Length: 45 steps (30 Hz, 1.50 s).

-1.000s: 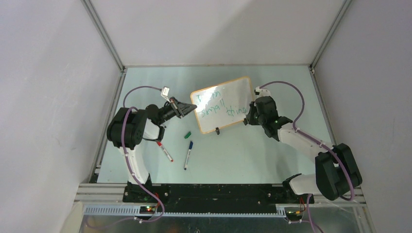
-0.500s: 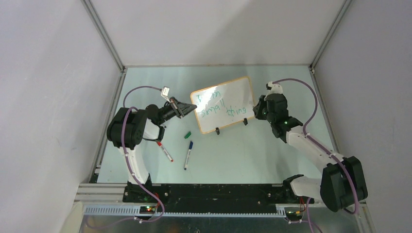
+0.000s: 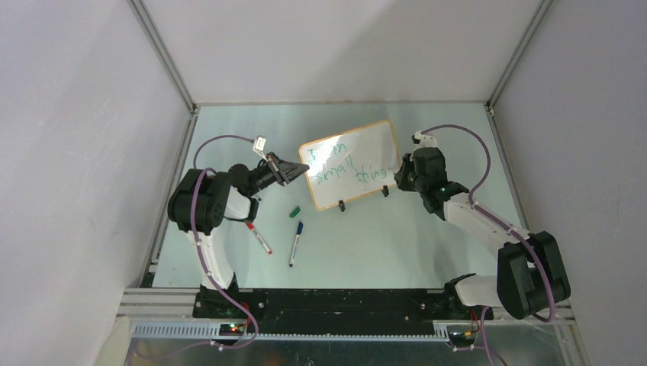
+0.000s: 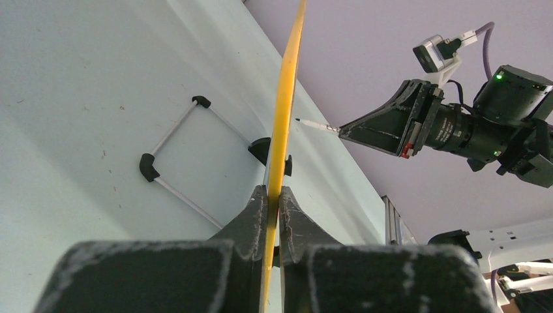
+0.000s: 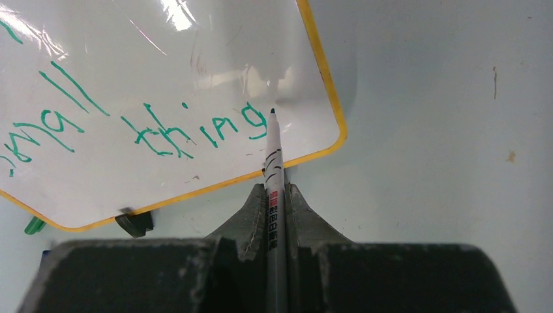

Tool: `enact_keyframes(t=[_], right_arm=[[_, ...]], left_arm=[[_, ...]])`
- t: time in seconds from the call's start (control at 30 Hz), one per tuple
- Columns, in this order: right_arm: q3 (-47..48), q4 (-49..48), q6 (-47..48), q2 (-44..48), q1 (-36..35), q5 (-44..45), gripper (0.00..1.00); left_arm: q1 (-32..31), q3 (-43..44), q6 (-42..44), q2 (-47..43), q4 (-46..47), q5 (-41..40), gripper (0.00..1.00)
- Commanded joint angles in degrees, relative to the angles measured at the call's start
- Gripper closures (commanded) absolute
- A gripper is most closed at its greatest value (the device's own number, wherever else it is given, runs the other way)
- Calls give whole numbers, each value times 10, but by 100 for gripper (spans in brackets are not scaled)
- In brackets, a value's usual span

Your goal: Write a sentence on the whiteboard

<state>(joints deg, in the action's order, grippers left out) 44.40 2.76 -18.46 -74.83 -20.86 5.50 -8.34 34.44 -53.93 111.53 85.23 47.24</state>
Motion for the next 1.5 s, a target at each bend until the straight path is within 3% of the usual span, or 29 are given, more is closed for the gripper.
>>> enact_keyframes(t=[0.0, 1.47], right_arm=[[24, -13, -5, -5, 2, -2, 100], [56, -22, -7, -50, 15, -34, 100]], left_arm=[[-2, -5, 5, -28, 27, 13, 100], [-2, -4, 6, -27, 27, 13, 100]])
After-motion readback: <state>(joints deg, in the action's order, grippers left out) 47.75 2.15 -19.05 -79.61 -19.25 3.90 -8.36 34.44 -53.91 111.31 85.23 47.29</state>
